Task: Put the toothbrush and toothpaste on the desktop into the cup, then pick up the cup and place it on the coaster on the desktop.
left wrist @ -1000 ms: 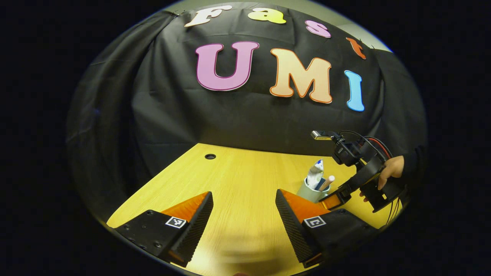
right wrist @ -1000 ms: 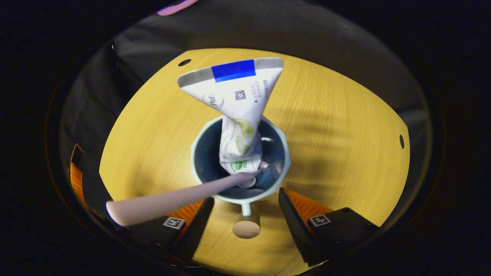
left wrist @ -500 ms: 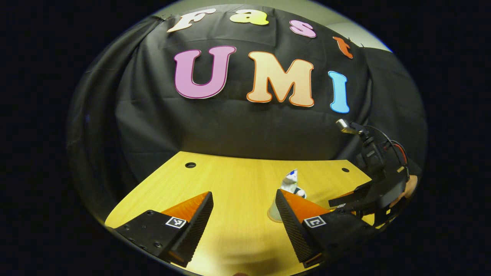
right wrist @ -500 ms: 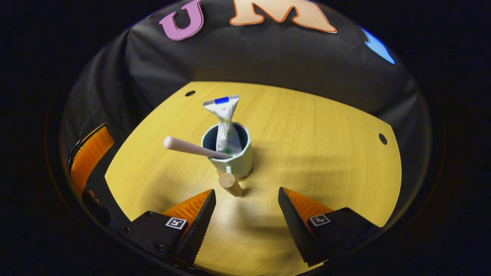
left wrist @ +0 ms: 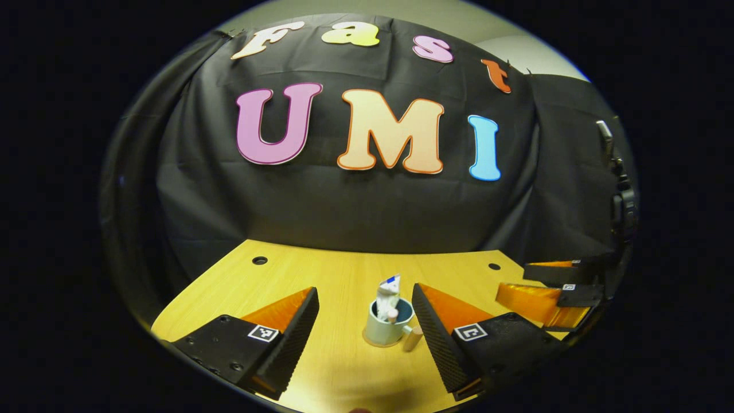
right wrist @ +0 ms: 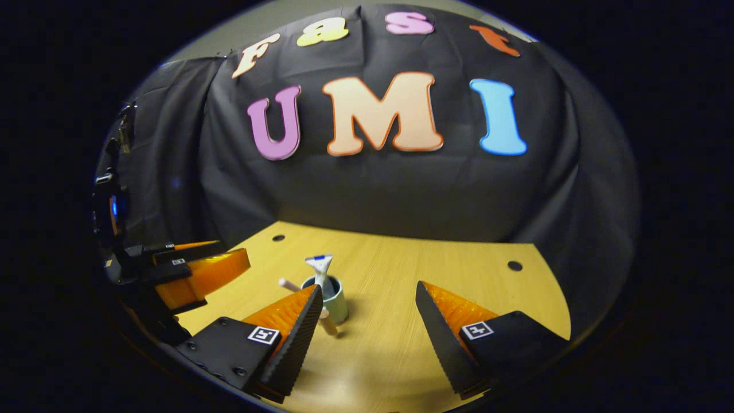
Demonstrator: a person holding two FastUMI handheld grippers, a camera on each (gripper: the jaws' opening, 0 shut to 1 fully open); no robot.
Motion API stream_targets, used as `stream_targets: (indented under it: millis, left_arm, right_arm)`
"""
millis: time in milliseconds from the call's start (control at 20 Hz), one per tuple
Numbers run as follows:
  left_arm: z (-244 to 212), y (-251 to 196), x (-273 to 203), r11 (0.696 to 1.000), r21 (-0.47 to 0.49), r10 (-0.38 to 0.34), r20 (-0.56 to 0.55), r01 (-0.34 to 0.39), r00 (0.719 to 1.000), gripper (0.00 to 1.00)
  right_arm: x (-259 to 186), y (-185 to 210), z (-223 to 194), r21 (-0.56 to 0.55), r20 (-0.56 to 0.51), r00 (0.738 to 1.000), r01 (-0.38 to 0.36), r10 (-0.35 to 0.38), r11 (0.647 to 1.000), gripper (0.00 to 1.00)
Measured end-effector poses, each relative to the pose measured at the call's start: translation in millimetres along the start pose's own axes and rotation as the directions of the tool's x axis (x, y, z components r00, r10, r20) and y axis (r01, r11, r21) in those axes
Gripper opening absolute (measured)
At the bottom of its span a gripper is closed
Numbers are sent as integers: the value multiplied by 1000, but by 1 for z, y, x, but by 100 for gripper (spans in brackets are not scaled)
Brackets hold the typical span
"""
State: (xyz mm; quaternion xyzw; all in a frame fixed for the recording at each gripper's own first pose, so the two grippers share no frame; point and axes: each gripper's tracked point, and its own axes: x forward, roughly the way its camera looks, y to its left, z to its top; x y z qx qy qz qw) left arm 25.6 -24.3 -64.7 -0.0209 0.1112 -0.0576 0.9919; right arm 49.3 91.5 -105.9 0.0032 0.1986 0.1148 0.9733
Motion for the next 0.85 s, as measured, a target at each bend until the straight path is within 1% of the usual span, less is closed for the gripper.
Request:
stream_targets:
  millis: [150, 350, 500, 650, 700, 750, 800, 850]
  left_arm:
    - [20, -13, -2, 1000, -19, -13, 50, 14, 999, 94]
    - [39, -20, -6, 1000, -16, -21, 87, 23, 996, 94]
    - [50, -20, -9, 1000, -2, -22, 115, 23, 993, 94]
    - [58, -18, -12, 1000, 2, -22, 138, 22, 990, 94]
    - [61, -17, -13, 1000, -5, -21, 143, 22, 989, 93]
    - [64, -15, -14, 1000, -10, -20, 148, 22, 989, 94]
    - [66, -14, -14, 1000, -13, -17, 155, 19, 988, 94]
    - [69, -12, -15, 1000, -15, -13, 163, 16, 987, 94]
  right_arm:
    - [-20, -18, 32, 14, 130, 990, 60, -62, 998, 98]
    - [-26, -27, 50, 74, 172, 981, 75, -87, 994, 99]
    - [-36, -36, 66, 94, 217, 970, 91, -110, 991, 98]
    - [-43, -38, 85, 95, 270, 957, 86, -109, 992, 99]
    - [-45, -36, 92, 101, 287, 952, 83, -109, 991, 96]
    - [-46, -33, 99, 97, 301, 948, 76, -102, 992, 99]
    - [-48, -29, 104, 90, 316, 944, 66, -91, 994, 99]
    - [-49, -27, 110, 86, 331, 939, 63, -88, 994, 96]
